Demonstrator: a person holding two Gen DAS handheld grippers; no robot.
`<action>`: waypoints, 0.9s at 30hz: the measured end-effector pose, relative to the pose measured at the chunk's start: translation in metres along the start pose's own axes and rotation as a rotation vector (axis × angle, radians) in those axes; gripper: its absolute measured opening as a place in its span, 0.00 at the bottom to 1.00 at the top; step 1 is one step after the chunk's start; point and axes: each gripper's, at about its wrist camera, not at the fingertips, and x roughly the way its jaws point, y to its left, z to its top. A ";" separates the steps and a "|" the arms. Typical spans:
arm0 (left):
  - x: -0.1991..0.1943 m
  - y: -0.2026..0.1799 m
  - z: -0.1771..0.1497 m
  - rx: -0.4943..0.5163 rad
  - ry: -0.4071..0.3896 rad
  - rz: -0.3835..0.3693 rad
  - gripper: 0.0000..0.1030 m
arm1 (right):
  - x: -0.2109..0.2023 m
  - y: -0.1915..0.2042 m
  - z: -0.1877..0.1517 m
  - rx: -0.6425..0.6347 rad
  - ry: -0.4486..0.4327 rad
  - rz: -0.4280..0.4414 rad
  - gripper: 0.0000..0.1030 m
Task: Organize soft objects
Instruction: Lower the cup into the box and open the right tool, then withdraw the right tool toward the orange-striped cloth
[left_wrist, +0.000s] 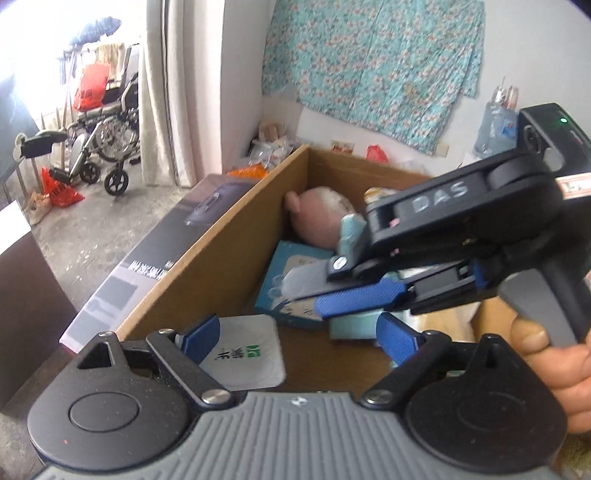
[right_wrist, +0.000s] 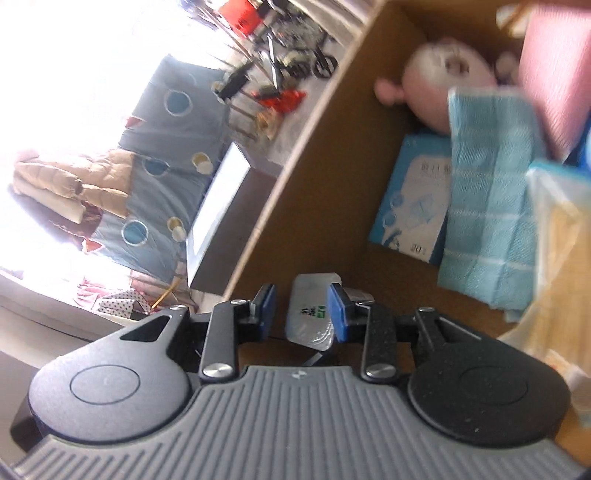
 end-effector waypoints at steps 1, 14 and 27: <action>-0.007 -0.004 0.000 0.006 -0.016 -0.009 0.90 | -0.014 0.002 -0.001 -0.015 -0.023 0.003 0.32; -0.075 -0.101 -0.027 0.141 -0.198 -0.258 0.98 | -0.210 -0.025 -0.104 -0.052 -0.458 -0.035 0.60; -0.043 -0.255 -0.091 0.383 -0.135 -0.568 0.98 | -0.333 -0.112 -0.238 0.105 -0.848 -0.461 0.66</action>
